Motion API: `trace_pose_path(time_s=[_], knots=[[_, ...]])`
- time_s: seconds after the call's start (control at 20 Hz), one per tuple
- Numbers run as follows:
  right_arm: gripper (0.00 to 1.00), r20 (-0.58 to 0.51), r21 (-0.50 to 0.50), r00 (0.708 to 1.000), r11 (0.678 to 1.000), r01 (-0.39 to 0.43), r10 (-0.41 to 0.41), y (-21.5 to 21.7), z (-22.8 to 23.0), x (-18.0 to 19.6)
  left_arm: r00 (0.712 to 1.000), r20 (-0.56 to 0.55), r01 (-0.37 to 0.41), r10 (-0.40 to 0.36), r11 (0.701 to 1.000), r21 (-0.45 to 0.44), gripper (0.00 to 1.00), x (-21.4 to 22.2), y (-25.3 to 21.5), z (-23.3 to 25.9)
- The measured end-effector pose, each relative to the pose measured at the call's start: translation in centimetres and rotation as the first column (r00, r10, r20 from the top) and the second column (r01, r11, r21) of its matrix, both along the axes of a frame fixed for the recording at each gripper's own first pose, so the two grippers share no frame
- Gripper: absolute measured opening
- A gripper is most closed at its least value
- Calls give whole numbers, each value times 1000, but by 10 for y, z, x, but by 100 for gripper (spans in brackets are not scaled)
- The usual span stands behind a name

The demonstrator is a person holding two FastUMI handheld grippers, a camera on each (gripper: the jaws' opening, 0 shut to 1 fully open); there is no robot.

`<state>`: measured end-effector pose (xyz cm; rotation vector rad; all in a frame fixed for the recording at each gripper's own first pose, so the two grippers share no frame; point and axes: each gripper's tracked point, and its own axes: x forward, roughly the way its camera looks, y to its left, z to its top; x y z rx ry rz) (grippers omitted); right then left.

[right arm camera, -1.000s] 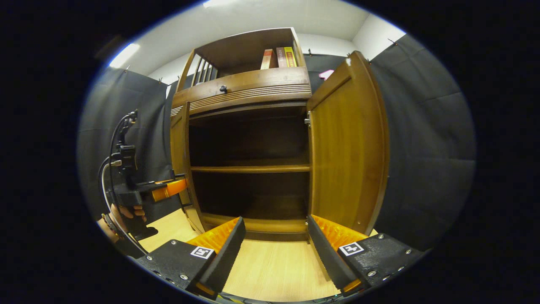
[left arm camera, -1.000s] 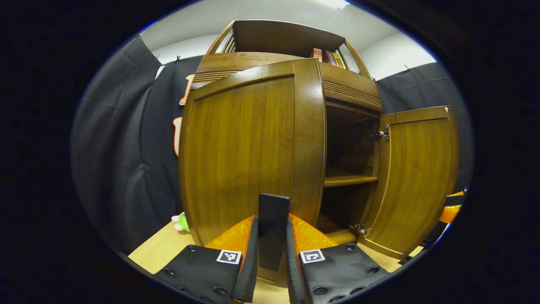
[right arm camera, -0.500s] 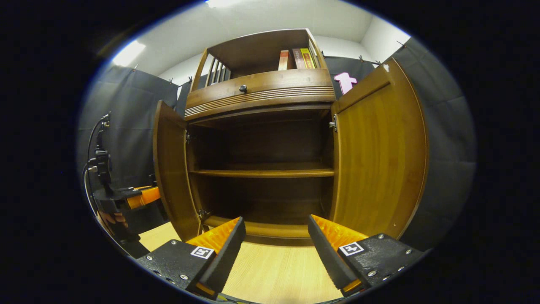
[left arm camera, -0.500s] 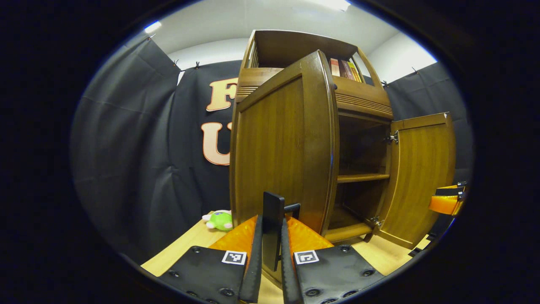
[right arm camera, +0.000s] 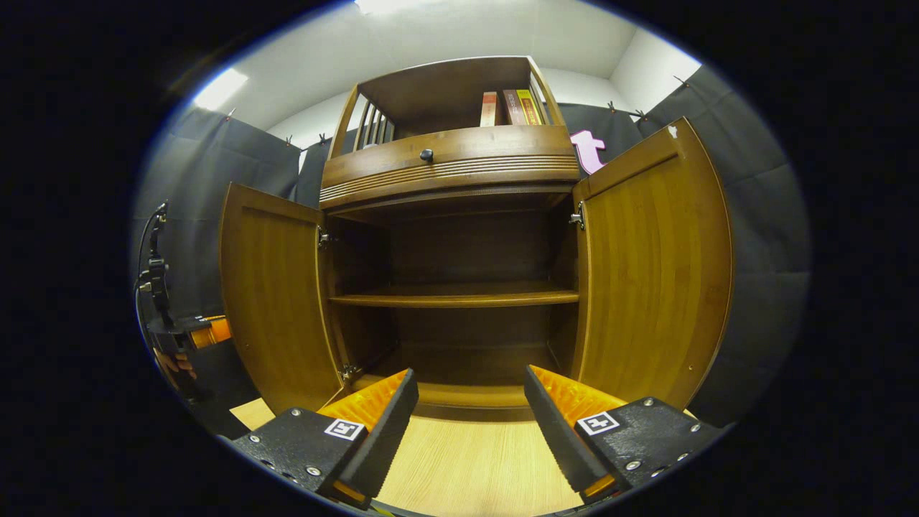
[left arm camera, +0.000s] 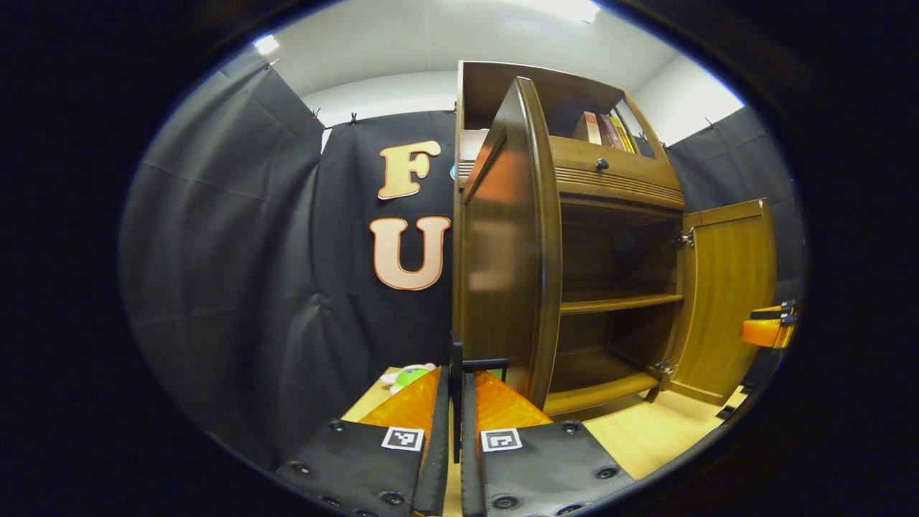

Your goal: Open the right door of the double-door shoe cabinet with the right hand, and open the left door with the left hand.

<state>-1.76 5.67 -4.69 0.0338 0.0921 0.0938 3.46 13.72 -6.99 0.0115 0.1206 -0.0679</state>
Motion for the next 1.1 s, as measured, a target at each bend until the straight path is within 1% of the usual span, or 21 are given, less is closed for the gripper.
trace_pose_path(time_s=[0.1,0.15,0.2,0.25,0.45,0.5,0.55,0.6,0.7,0.75,0.8,0.85,0.95,1.05,1.1], knots=[[92,-3,-17,1000,1000,12,-12,2,-2,-2,1000,10,23,-23,1000,6,11,3,15,0],[92,-4,-24,1000,1000,18,-18,4,-2,-4,999,9,45,-45,999,-11,8,3,19,0],[92,-3,-30,1000,999,24,-24,5,-2,-5,998,8,67,-67,997,-23,16,3,22,0],[92,-1,-33,999,999,32,-33,6,0,-6,996,11,86,-86,996,-24,9,4,26,-1],[92,4,-40,998,997,59,-59,5,3,-7,989,6,148,-148,988,-32,8,11,43,-3],[100,6,-44,998,997,62,-62,4,4,-7,987,7,163,-163,986,-30,9,13,45,-3],[92,8,-50,998,997,66,-66,3,5,-6,986,5,168,-168,985,-30,9,13,49,-2],[92,11,-54,997,996,72,-71,2,7,-6,983,-8,182,-182,983,-36,16,11,50,-4],[92,12,-50,997,996,75,-74,0,9,-6,979,-26,202,-203,979,-24,14,-1,53,-6],[100,11,-44,997,996,76,-76,-1,10,-6,980,-20,197,-197,980,-16,15,-8,54,-2],[92,9,-43,997,996,76,-75,-3,9,-6,987,-20,162,-162,987,-6,14,-14,60,2],[92,3,-49,997,996,77,-77,-5,8,-4,995,-29,98,-97,995,11,13,-22,71,5],[92,-6,-66,997,995,77,-78,-11,5,-2,1000,-16,-23,24,999,40,13,-40,88,20],[92,-14,-72,997,995,68,-70,-15,4,2,996,34,-87,86,995,43,12,-59,77,53],[92,-29,-73,998,996,59,-62,-16,0,5,995,44,-94,92,995,41,14,-63,67,65]])
